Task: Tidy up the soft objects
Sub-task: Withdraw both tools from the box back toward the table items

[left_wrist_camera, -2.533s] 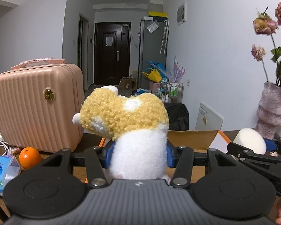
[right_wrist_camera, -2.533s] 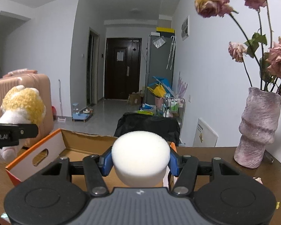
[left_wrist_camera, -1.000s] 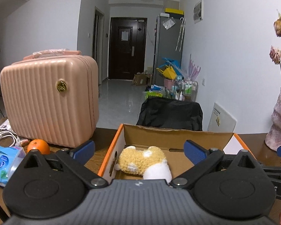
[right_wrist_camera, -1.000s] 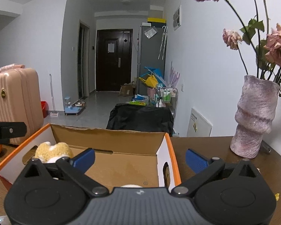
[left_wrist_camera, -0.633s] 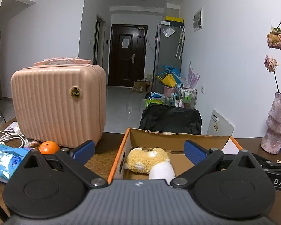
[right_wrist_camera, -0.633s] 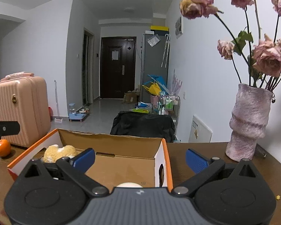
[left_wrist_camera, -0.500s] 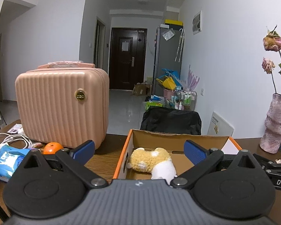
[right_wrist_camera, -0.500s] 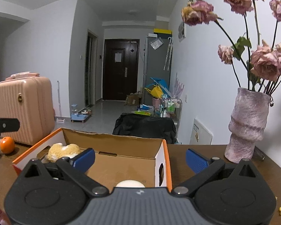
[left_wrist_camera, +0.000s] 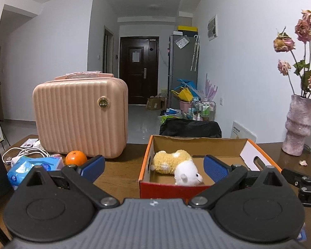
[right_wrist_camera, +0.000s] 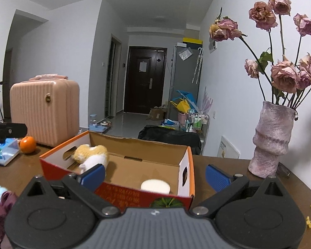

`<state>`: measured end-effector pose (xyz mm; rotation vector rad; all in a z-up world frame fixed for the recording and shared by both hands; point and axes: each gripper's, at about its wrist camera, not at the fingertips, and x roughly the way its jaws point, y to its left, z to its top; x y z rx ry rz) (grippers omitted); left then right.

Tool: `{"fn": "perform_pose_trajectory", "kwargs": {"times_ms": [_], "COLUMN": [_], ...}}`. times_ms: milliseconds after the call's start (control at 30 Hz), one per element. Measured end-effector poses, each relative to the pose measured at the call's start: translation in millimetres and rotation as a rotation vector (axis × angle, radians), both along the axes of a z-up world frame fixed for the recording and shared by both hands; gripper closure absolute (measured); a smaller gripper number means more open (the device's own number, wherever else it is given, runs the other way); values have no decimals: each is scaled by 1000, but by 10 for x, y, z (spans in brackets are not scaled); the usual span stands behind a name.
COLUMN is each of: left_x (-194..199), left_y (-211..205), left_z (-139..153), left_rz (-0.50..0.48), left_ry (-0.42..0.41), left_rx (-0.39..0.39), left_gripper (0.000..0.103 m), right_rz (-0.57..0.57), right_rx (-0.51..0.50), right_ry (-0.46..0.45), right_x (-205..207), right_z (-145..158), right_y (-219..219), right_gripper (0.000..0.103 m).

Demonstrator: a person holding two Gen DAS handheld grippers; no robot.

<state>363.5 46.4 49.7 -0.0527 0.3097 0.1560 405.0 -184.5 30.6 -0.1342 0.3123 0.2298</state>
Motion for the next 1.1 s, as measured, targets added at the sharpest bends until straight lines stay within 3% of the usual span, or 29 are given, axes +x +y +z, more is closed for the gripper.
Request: {"fn": "perform_pose_trajectory", "kwargs": {"times_ms": [1100], "left_x": [-1596], "left_y": [-148], "left_z": [-395], "left_rz": [-90], "left_ry": [46], "left_rx": [-8], "left_gripper": [0], "right_rz": [42], "right_rx": [8], "right_ry": [44], "right_x": [-1660], "right_z": [-406], "right_y": [-86], "right_gripper": [0]}}
